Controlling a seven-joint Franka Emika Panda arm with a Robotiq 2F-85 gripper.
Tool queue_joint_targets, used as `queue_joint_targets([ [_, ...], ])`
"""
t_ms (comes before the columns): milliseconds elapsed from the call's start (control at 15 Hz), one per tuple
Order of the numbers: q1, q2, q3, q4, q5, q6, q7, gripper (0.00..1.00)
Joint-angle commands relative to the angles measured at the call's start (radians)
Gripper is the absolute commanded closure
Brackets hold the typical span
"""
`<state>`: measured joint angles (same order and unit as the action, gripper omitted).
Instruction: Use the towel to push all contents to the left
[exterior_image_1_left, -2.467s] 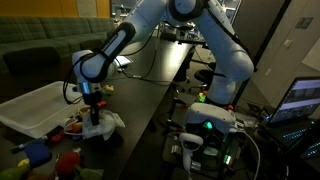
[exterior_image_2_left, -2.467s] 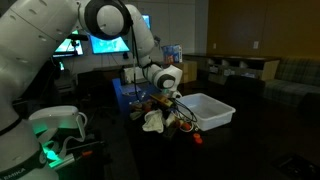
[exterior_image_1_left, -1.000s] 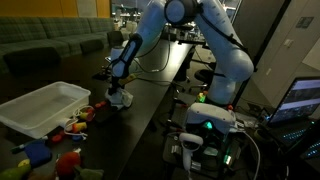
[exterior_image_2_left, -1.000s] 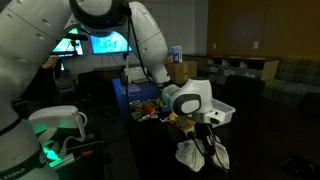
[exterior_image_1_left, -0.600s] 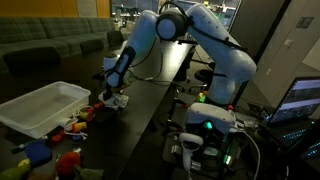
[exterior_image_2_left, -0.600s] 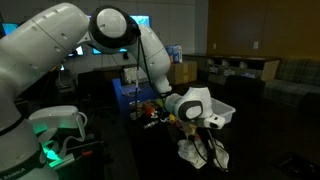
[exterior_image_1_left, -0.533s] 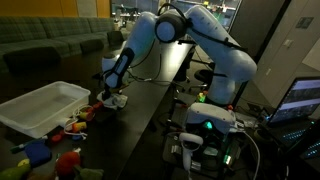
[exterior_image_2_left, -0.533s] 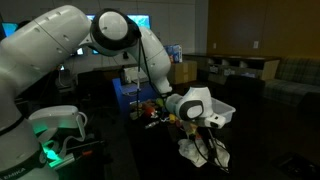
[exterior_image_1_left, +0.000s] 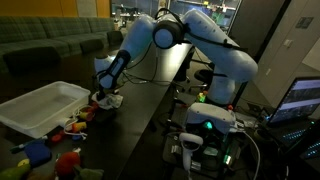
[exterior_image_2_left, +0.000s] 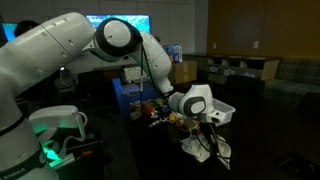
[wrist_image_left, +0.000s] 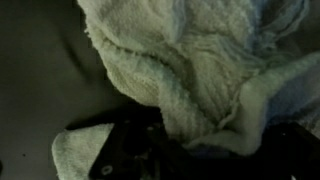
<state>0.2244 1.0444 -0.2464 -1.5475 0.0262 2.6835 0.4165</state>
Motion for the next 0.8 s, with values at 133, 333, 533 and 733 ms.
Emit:
queue_joint_targets([
  [133,0.030,0.034,0.042,0.037,-0.043,-0.013,-0.003,0.99],
  [333,0.043,0.027,0.070,0.032,-0.056,-0.012,-0.019,0.99],
  [533,0.056,0.025,0.098,0.035,-0.061,-0.012,-0.036,0.99],
  [733,0.058,0.012,0.132,0.025,-0.059,-0.009,-0.067,0.99],
])
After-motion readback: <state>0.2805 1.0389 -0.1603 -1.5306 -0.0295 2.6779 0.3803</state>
